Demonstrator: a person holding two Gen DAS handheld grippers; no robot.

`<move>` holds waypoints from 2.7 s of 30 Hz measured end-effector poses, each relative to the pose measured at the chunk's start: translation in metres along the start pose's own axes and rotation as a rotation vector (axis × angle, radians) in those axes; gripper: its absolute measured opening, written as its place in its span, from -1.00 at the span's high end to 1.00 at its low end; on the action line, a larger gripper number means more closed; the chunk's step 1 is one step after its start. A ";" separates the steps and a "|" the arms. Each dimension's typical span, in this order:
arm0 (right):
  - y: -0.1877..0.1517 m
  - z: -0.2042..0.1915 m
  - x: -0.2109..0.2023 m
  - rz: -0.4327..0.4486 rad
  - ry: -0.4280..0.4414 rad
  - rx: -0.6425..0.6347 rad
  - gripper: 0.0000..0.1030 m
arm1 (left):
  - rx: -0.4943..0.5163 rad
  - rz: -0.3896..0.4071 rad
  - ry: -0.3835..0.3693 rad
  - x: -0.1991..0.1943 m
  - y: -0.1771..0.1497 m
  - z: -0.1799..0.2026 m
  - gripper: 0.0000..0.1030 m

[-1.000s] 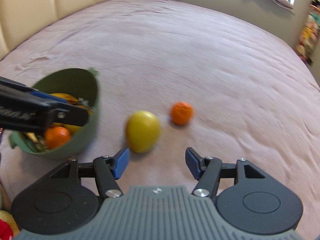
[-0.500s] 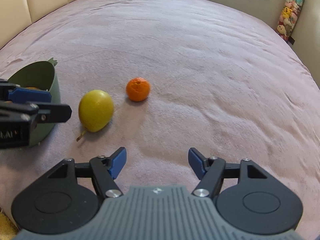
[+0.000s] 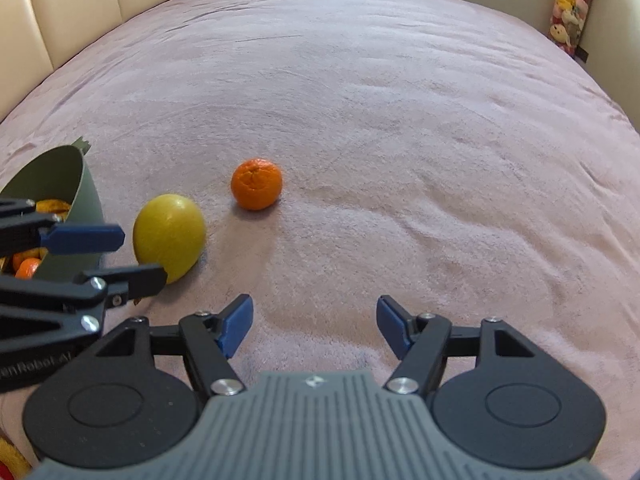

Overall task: Organize fruits
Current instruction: 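Withdraw both open tools toward the loose yellow pear and tangerine, then grasp the yellow pear with the left tool while the right tool grasps the tangerine, then lift and carry the pear and tangerine over the green colander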

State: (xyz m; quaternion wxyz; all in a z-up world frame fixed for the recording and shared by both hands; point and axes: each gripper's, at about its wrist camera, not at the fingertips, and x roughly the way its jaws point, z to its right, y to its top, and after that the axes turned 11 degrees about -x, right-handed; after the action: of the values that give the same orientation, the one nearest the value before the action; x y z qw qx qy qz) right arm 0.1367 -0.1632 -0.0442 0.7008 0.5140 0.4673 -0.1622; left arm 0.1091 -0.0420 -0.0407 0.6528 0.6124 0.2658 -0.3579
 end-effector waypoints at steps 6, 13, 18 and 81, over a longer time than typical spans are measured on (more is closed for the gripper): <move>0.005 0.010 0.012 -0.002 0.047 0.081 -0.28 | 0.055 0.018 0.102 0.011 0.003 0.008 -0.03; 0.013 0.014 0.026 0.020 0.077 0.132 -0.28 | 0.033 -0.032 0.214 0.026 0.012 0.004 -0.04; 0.021 0.014 0.035 0.037 0.095 0.154 -0.28 | 0.058 -0.073 0.229 0.035 0.014 0.008 -0.15; 0.073 0.005 0.095 0.038 0.134 0.176 0.16 | 0.078 -0.006 0.184 0.050 0.008 -0.003 -0.45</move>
State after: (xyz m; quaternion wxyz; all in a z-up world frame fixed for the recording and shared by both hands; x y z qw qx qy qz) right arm 0.2396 -0.1129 -0.0805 0.6231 0.5922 0.4870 -0.1545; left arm 0.1457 -0.0461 -0.0751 0.6001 0.6669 0.3124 -0.3124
